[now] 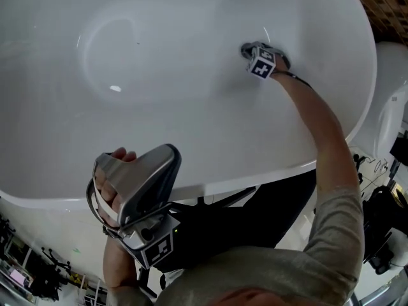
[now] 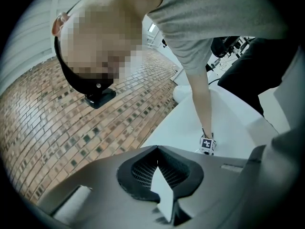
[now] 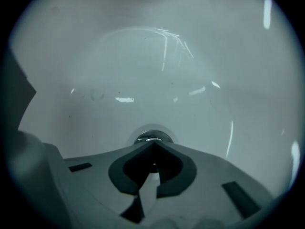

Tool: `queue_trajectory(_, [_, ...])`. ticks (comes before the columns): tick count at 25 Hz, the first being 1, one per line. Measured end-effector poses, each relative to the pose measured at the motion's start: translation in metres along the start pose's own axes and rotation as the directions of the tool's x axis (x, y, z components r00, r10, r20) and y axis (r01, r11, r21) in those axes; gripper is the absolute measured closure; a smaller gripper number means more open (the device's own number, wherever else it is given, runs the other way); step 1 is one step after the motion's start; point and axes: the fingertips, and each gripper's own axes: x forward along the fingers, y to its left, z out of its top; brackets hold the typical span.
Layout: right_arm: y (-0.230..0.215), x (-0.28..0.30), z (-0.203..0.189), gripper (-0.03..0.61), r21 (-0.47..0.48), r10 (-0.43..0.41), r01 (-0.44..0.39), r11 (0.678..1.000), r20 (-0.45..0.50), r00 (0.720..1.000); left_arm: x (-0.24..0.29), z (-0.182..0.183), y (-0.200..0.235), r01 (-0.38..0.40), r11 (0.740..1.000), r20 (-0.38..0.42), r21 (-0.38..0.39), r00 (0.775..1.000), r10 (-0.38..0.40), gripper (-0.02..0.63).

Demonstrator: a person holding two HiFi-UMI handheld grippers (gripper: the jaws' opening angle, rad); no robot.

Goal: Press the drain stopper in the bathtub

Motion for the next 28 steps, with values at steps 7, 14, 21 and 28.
queue_trajectory(7, [-0.012, -0.028, 0.004, 0.575, 0.047, 0.065, -0.061, 0.997, -0.085, 0.994, -0.004, -0.005, -0.009, -0.007, 1.0, 0.01, -0.015, 1.0, 0.007, 0.604])
queue_trajectory(14, [-0.048, -0.223, 0.069, 0.577, 0.206, -0.123, 0.06, 0.977, 0.309, 0.943, -0.006, -0.021, -0.017, -0.025, 1.0, 0.013, 0.02, 1.0, 0.024, 0.604])
queue_trajectory(21, [0.025, -0.514, 0.11, 0.578, 0.288, -0.394, 0.269, 0.919, 0.652, 0.648, -0.01, -0.022, -0.005, -0.07, 0.997, 0.034, 0.021, 0.997, 0.069, 0.604])
queue_trajectory(28, [0.186, -0.709, 0.105, 0.578, 0.432, -0.557, 0.394, 0.811, 0.777, 0.295, -0.075, 0.07, 0.057, -0.241, 0.967, 0.177, -0.08, 0.952, 0.252, 0.604])
